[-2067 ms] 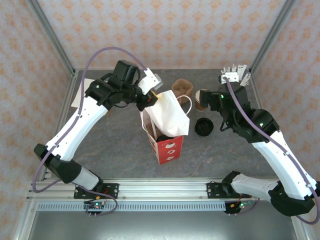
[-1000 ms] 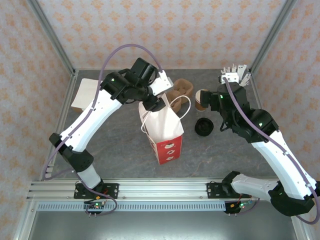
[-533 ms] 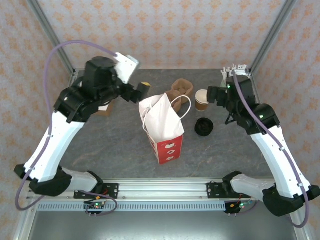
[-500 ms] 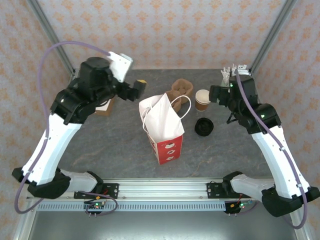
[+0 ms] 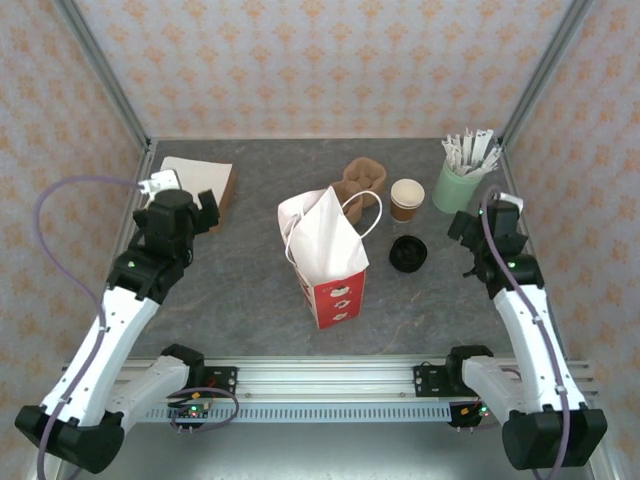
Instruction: Pack the takeout coffee
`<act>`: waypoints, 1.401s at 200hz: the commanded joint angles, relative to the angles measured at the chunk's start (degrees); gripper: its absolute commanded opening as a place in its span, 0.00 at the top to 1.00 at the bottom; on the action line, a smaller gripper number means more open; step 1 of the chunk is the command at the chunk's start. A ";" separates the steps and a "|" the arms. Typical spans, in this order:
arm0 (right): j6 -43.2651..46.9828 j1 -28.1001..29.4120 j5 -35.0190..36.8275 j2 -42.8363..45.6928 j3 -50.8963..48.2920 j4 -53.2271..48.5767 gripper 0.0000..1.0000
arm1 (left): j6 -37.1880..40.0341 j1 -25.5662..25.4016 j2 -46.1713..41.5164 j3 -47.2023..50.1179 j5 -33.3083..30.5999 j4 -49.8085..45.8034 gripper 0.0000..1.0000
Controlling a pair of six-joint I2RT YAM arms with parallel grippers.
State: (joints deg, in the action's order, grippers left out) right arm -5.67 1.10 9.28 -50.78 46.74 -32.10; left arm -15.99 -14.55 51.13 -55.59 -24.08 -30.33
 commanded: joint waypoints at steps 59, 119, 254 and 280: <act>-0.01 -1.19 4.54 -9.74 -22.86 47.72 0.01 | 8.10 4.45 4.27 17.56 -5.08 25.72 0.00; 5.26 -1.10 -4.67 -28.06 -24.87 73.17 0.01 | 14.77 7.12 10.71 24.14 -0.13 41.39 0.00; 6.40 -1.05 -7.23 -36.06 -23.54 77.53 0.01 | 20.47 7.46 30.03 34.77 14.71 75.72 0.00; 6.47 -0.98 -7.17 -35.98 -23.62 77.64 0.01 | 19.16 8.53 33.40 35.06 14.78 78.67 0.00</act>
State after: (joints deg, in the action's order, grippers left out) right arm 0.12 0.16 2.50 -87.05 22.46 44.03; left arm 3.53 -7.49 82.02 -20.49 -9.50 39.22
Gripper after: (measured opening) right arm 0.994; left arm 0.998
